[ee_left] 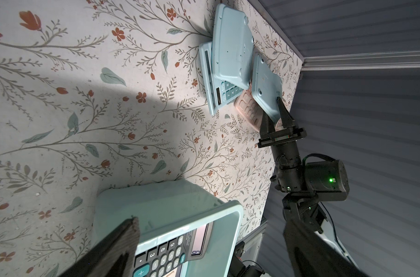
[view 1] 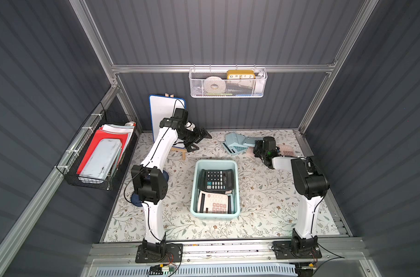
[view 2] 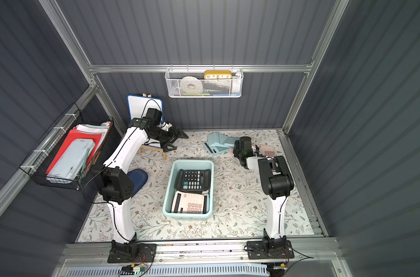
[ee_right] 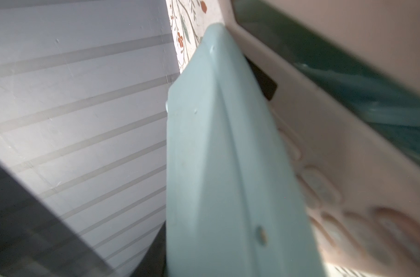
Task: Put the calculator in the storage box
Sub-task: Pick up the calculator at the center of the board.
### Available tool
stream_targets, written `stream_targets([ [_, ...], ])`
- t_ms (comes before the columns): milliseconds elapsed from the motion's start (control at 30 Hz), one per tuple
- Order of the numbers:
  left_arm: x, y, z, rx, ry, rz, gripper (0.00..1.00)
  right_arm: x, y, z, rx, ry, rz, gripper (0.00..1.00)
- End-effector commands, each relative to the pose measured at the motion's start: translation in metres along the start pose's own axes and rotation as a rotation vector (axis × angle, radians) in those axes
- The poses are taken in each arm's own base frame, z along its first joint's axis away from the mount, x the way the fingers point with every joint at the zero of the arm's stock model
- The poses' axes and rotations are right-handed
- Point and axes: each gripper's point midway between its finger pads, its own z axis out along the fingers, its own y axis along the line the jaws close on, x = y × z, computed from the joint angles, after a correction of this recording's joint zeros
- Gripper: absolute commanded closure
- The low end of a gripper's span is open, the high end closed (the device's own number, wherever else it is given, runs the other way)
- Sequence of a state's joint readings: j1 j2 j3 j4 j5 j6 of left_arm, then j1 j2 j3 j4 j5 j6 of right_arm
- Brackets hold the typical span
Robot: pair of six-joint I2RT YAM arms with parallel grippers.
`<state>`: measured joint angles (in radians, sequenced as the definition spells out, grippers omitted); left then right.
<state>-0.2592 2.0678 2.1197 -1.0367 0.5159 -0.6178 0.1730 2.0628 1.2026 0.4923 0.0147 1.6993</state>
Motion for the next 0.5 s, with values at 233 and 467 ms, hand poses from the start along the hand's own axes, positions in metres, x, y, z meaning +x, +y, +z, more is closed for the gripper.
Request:
stream_targets([
  [233, 0.001, -0.010, -0.020, 0.025, -0.048, 0.028, 0.01, 0.028, 0.036, -0.040, 0.013, 0.119, -0.176, 0.90],
  [467, 0.002, -0.017, -0.026, 0.051, -0.059, 0.020, 0.01, 0.049, 0.054, -0.068, -0.026, 0.231, -0.251, 0.90],
])
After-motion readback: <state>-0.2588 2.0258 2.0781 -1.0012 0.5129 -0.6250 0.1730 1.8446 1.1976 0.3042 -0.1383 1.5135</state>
